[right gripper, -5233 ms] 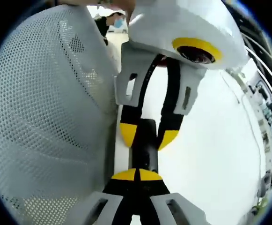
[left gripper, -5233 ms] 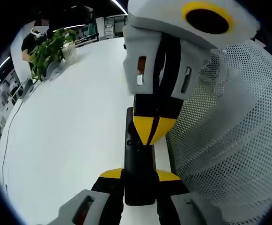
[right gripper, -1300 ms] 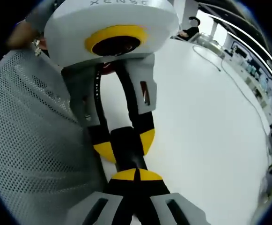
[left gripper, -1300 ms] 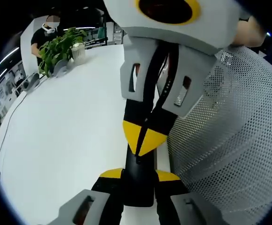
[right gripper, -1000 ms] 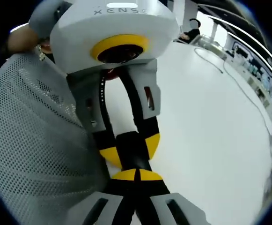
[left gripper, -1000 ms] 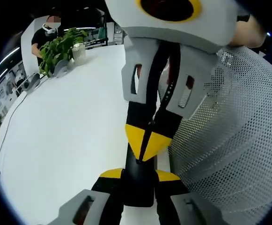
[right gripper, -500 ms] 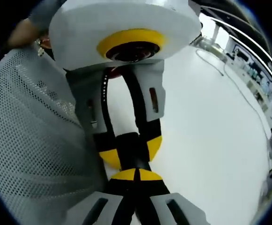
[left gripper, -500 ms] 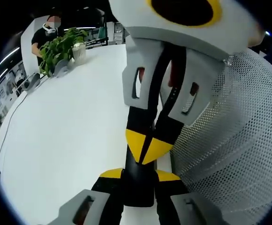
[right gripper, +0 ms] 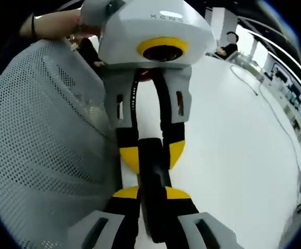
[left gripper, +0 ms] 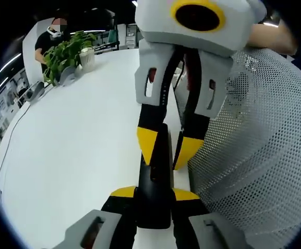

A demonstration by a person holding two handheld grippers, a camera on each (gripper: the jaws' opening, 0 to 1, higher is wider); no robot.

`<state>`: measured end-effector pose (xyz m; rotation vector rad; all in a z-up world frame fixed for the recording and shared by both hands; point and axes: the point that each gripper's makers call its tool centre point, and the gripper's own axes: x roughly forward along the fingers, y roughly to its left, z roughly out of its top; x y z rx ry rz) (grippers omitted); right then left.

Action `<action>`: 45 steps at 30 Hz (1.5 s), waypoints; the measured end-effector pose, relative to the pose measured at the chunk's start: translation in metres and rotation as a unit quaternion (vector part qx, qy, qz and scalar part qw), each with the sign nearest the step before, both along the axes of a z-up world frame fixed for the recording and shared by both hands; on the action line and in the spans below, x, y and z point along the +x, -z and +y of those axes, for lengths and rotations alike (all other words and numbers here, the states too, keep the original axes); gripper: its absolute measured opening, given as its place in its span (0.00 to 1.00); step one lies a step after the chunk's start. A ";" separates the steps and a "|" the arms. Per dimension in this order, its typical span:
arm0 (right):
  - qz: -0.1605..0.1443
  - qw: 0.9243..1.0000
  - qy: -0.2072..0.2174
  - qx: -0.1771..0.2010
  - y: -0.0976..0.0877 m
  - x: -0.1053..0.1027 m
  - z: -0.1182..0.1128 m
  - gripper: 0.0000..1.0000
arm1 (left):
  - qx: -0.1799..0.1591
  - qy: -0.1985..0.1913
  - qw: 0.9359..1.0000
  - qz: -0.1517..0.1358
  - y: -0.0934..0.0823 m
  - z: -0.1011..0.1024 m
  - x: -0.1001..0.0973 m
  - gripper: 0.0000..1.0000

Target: Press the specified remote control buttons in sequence, fully releasing each button before pressing the next.

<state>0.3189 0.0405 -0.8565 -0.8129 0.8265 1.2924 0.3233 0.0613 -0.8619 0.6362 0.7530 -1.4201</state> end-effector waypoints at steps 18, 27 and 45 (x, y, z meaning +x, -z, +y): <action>0.027 0.998 0.047 -0.026 0.007 0.007 -0.040 0.23 | 0.001 0.002 1.000 -0.003 0.000 0.000 0.000 0.25; 0.021 0.999 0.030 -0.035 0.010 0.006 -0.038 0.22 | 0.008 0.012 1.000 -0.013 0.001 0.000 0.000 0.25; 0.028 0.998 0.042 -0.039 0.010 0.009 -0.035 0.21 | -0.078 -0.078 0.994 0.022 -0.063 -0.015 -0.005 0.72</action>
